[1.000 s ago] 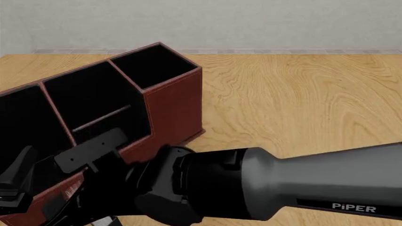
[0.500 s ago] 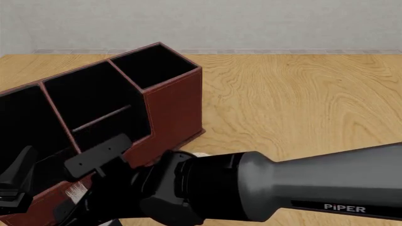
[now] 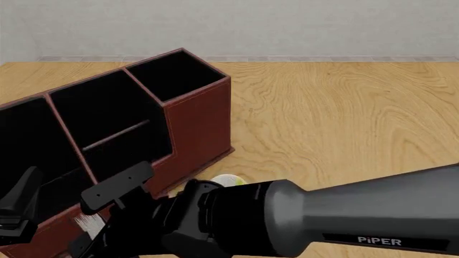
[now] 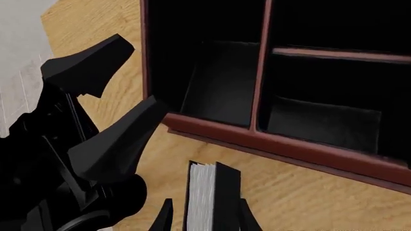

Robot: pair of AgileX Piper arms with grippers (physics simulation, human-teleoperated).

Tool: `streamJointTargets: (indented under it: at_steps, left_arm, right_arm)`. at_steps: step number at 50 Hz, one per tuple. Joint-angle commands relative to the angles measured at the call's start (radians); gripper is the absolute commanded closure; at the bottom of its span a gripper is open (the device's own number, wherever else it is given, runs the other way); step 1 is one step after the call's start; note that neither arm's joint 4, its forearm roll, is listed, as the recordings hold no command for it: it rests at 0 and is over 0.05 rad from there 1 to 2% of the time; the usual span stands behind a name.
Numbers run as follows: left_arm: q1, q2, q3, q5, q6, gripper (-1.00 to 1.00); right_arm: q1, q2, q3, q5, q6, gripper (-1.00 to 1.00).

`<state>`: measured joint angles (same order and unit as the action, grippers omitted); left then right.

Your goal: Pick up the book and place it in the right compartment of the caddy.

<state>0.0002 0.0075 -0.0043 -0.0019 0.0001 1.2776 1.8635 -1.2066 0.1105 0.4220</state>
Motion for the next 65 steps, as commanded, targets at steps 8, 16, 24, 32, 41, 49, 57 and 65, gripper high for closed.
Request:
streamJointTargets:
  at_steps: [8, 16, 24, 32, 41, 49, 57, 65]
  left_arm:
    - [0.000, 0.000, 0.000, 0.000, 0.000, -1.00]
    - [0.000, 0.000, 0.000, 0.000, 0.000, -1.00]
    - [0.000, 0.000, 0.000, 0.000, 0.000, -1.00]
    - [0.000, 0.000, 0.000, 0.000, 0.000, -1.00]
    - [0.000, 0.000, 0.000, 0.000, 0.000, -1.00]
    - [0.000, 0.000, 0.000, 0.000, 0.000, -1.00]
    - [0.000, 0.000, 0.000, 0.000, 0.000, -1.00]
    - [0.000, 0.000, 0.000, 0.000, 0.000, -1.00]
  right_arm:
    - [0.006, 0.009, 0.016, -0.013, 0.013, -1.00]
    - [-0.008, -0.021, 0.021, -0.005, -0.037, 1.00]
    - [-0.014, -0.035, 0.033, -0.001, -0.050, 1.00]
    - [-0.028, -0.054, 0.045, 0.009, -0.062, 1.00]
    - [-0.041, -0.074, 0.053, 0.032, -0.077, 1.00]
    - [-0.064, -0.110, 0.050, 0.087, -0.120, 1.00]
    - [-0.061, -0.141, 0.046, 0.130, -0.135, 1.00]
    - [-0.057, -0.207, 0.053, 0.172, -0.136, 1.00]
